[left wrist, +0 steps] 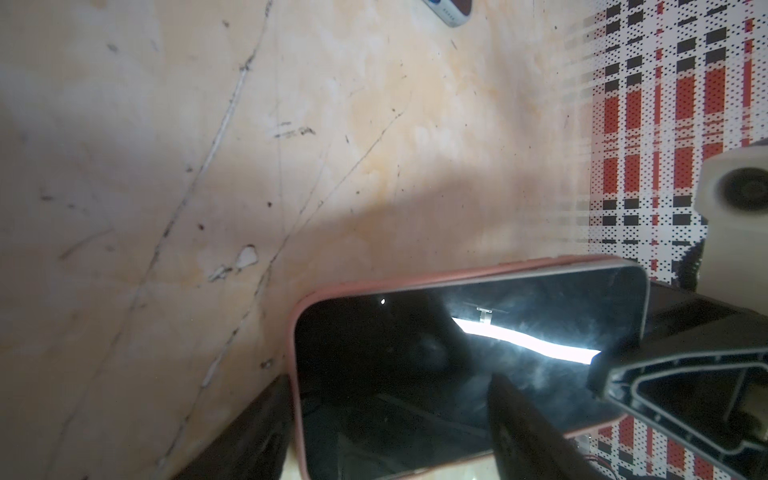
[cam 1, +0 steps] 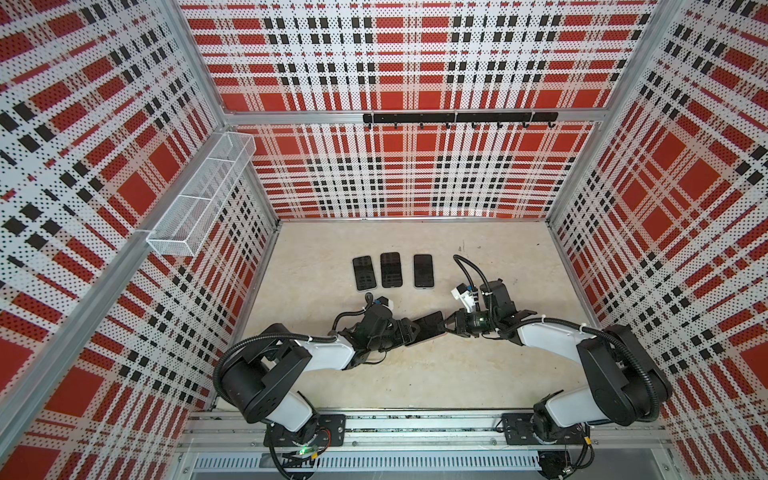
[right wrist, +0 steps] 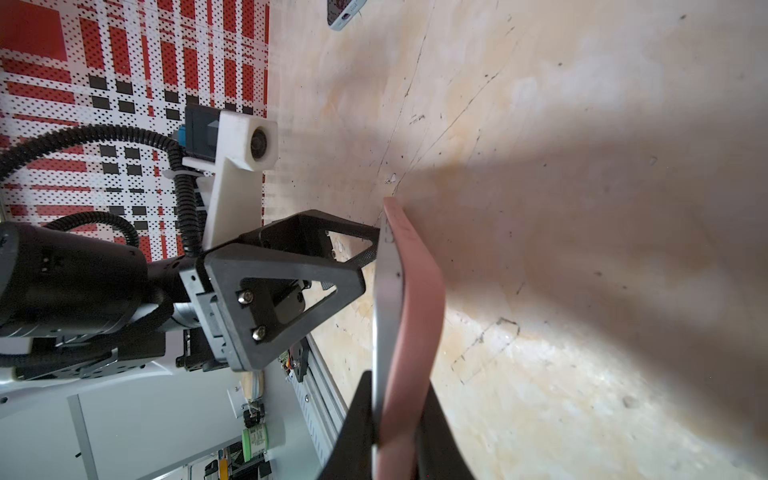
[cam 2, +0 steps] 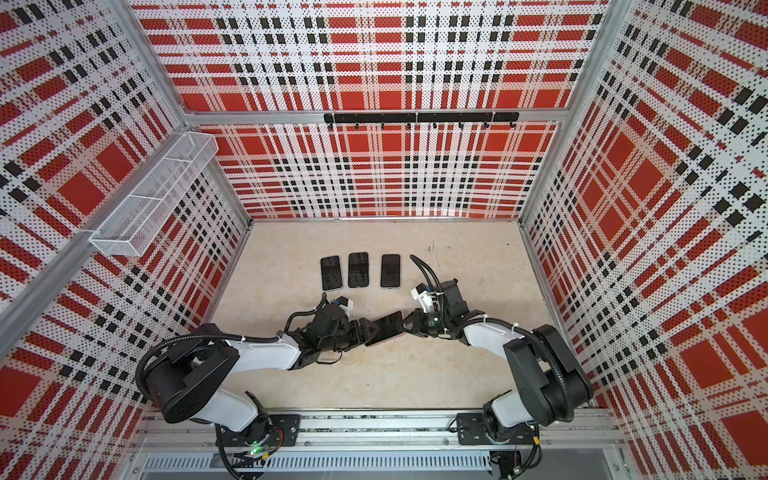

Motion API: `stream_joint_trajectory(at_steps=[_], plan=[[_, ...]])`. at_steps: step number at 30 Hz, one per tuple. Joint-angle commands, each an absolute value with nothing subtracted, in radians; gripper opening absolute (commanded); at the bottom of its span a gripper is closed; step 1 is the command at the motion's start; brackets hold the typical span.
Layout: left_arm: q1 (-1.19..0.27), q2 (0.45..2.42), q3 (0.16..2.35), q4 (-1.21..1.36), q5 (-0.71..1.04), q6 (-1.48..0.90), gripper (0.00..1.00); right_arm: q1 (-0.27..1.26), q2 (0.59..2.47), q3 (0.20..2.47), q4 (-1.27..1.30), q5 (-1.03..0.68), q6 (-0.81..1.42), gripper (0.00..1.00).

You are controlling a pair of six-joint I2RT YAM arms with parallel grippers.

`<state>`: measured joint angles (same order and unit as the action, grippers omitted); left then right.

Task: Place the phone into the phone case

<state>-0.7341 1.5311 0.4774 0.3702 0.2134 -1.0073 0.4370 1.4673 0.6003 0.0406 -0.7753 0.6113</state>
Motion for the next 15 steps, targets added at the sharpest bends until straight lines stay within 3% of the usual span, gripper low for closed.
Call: stream_joint_trajectory(at_steps=[1, 5, 8, 15], plan=[[-0.730, 1.534, 0.445, 0.274, 0.229, -1.013, 0.77, 0.451, 1.431, 0.603, 0.057, -0.741, 0.572, 0.00], [-0.707, 1.449, 0.443, 0.265, 0.236, -1.002, 0.83, 0.447, 1.361, 0.614, 0.049, -0.742, 0.566, 0.00], [-0.682, 1.338, 0.457, 0.198, 0.226, -0.960, 0.98, 0.432, 1.307, 0.630, 0.030, -0.768, 0.551, 0.00], [-0.591, 1.049, 0.512, 0.003, 0.242, -0.833, 0.99, 0.356, 1.202, 0.667, -0.002, -0.916, 0.555, 0.00]])
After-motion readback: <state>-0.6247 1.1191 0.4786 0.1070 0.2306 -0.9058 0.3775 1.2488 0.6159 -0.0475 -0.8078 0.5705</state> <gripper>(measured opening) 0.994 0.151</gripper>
